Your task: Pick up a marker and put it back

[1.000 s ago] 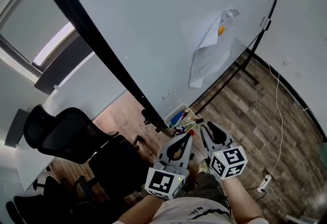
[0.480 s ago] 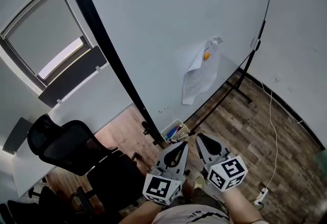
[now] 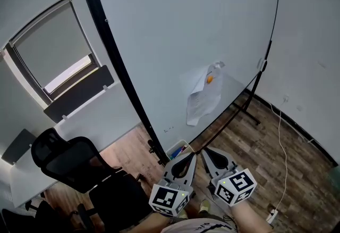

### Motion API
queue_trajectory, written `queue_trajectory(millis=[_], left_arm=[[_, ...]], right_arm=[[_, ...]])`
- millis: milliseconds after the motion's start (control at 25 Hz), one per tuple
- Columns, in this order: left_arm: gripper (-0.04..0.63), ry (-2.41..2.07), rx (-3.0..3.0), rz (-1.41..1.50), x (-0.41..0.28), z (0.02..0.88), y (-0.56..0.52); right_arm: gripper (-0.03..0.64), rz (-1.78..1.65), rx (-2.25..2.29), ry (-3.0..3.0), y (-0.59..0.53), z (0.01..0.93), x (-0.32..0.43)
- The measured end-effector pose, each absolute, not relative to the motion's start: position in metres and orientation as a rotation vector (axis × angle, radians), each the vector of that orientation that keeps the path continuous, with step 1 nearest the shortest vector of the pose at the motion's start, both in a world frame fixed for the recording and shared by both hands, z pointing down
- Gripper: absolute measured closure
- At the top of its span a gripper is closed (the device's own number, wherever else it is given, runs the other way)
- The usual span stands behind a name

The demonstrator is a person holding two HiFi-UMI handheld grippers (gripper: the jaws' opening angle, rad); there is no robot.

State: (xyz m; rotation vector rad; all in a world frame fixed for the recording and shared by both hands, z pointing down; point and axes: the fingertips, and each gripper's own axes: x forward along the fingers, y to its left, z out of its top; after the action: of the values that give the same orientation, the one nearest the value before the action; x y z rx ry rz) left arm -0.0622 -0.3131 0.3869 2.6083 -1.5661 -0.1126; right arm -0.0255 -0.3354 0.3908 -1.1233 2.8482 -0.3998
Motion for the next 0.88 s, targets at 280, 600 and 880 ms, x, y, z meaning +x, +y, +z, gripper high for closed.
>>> queue_trajectory(millis=[280,600,880], left_arm=[[0.584,-1.575,2.616,-0.137,-0.058,0.376,-0.316],[0.584,-1.588,2.608,-0.139,-0.061,0.377,-0.322],[0.584,-1.599,2.600,-0.143,-0.063,0.377,-0.324]], right_arm=[[0.603,-0.369,-1.085,2.852,-0.335,0.378,-0.027],[0.604,-0.365,-1.076,2.866,-0.339,0.379,-0.029],[0.604,-0.362,-1.077,2.866,-0.341,0.379,-0.029]])
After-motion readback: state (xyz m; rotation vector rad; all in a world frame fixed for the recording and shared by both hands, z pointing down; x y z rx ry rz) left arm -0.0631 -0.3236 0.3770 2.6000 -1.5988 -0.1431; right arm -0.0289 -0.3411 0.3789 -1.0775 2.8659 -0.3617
